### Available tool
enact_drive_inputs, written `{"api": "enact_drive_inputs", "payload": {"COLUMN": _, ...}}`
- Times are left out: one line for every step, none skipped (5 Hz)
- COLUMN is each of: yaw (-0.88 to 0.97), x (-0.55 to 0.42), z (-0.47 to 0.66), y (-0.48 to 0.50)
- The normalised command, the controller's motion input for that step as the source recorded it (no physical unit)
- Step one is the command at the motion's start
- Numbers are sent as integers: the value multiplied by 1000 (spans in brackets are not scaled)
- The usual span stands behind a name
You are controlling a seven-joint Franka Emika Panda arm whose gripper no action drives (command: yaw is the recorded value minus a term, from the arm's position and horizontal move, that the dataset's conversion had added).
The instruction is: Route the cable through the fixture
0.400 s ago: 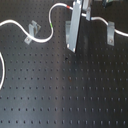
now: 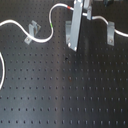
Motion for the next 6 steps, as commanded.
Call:
{"api": "enact_drive_inputs", "payload": {"yaw": 103, "x": 438, "z": -401, "y": -178}}
{"api": "enact_drive_inputs", "payload": {"yaw": 203, "x": 490, "z": -307, "y": -167}}
{"api": "enact_drive_inputs", "payload": {"yaw": 637, "x": 293, "z": -44, "y": 76}}
{"api": "enact_drive_inputs", "payload": {"yaw": 834, "x": 169, "z": 6, "y": 103}}
{"api": "enact_drive_inputs", "payload": {"yaw": 928, "x": 59, "z": 152, "y": 45}}
{"api": "enact_drive_inputs", "payload": {"yaw": 1000, "x": -2, "z": 88, "y": -1}}
